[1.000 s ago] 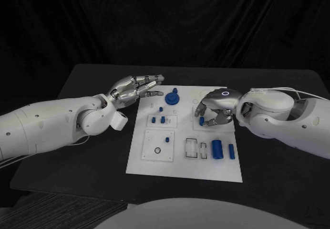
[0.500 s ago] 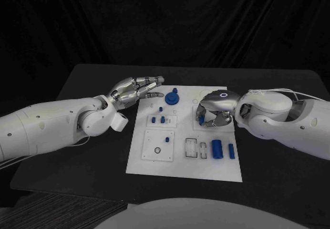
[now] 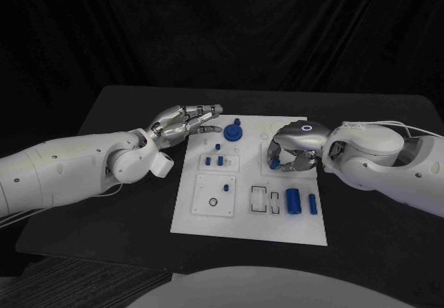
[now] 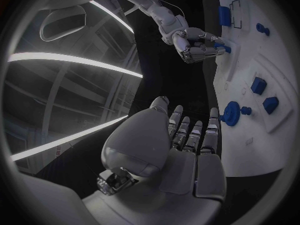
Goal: Assemble the parts on the task board
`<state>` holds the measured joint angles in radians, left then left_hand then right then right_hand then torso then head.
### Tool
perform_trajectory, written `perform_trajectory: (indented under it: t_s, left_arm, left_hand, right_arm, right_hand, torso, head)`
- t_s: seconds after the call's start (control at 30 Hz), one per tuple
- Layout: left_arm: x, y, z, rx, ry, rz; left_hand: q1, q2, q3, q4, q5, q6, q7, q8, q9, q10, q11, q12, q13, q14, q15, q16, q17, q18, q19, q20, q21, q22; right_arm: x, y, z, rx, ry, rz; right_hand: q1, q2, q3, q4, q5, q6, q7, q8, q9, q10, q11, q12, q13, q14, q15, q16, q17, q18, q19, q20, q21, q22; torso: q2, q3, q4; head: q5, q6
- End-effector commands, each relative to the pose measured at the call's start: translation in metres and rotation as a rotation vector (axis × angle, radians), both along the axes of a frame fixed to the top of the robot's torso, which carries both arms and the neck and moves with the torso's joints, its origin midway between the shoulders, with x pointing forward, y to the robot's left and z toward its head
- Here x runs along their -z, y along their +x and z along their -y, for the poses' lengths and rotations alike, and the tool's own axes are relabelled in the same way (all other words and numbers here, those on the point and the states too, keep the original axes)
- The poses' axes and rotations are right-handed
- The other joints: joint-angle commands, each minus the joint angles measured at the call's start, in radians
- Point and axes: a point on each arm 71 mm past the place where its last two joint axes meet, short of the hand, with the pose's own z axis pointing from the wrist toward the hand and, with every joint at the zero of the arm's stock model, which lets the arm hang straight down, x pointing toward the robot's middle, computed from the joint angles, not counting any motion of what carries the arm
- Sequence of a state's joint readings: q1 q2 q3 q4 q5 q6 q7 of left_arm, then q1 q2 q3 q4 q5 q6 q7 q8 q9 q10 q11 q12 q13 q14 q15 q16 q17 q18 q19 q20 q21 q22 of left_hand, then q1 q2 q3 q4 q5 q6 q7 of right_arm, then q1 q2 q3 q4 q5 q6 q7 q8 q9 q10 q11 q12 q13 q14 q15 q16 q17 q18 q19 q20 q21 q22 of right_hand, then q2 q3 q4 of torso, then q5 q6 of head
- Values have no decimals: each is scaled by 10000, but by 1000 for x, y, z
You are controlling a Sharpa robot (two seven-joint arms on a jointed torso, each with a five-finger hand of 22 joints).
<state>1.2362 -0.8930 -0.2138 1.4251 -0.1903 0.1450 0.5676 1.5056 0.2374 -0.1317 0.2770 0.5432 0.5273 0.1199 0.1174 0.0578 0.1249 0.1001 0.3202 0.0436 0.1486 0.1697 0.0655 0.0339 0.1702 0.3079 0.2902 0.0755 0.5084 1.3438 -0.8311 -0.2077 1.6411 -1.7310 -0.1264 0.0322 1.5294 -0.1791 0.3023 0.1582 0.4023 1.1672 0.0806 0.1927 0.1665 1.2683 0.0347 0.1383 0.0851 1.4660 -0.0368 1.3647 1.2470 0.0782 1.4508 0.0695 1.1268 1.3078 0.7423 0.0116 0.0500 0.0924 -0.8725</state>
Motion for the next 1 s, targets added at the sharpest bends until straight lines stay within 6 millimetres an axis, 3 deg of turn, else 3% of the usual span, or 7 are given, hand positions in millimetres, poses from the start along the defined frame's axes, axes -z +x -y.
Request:
perform_trajectory:
  t_s: [0.03, 0.43, 0.73, 1.0]
  left_arm:
    - [0, -1, 2, 142, -143, -40]
    - [1, 0, 2, 98, -102, -46]
    - [1, 1, -1, -45, -66, 16]
    - [1, 2, -4, -247, 13, 77]
  left_hand:
    - [99, 9, 59, -5, 32, 45, 9, 56, 15, 0, 42, 50, 6, -4, 45, 42, 0, -57, 83, -1, 30, 9]
    - [112, 17, 90, -8, 37, 101, 37, 76, 22, 16, 75, 68, 8, -23, 44, 39, -4, -58, 60, 1, 26, -56]
    - [99, -17, 138, 17, 13, 79, 94, 77, 17, 0, 142, 44, 1, -142, -67, -4, -28, -59, -126, -37, -48, -271]
    - [-197, 20, 80, 152, -89, 98, 133, 96, 18, 4, 180, 69, 3, -179, -131, 6, -27, -19, -309, -59, -106, -437]
  right_arm:
    - [-10, -1, -1, -96, 344, 386]
    - [-42, -14, -14, -386, 826, 718]
    - [-45, -37, -62, -1606, 843, 286]
    - [-36, -45, -103, -2553, 263, 184]
  right_hand:
    - [57, 165, 24, -68, 2, 73, 161, 13, 609, 82, 1, -19, 10, 440, -53, 69, 32, 48, -23, -74, 12, 1533]
    - [56, 196, 116, -164, -38, -80, 226, -74, 697, 50, 60, -109, 8, 453, -9, 116, 107, 42, -40, -52, 6, 1533]
    - [-42, 133, 207, -233, 1, -345, 279, -286, 706, 31, 105, -199, 11, 456, 32, 136, 138, 47, -55, -16, -18, 1527]
    - [-48, 150, 348, -314, 37, -456, 328, -414, 699, -52, 156, -300, -6, 464, 70, 168, 184, 53, -73, 14, -52, 1518]
  torso:
    - [-3, 3, -5]
    - [-7, -11, -10]
    - [-2, -11, 2]
    - [18, 7, 3]
  head:
    - [21, -2]
    - [61, -2]
    - [50, -2]
    - [139, -2]
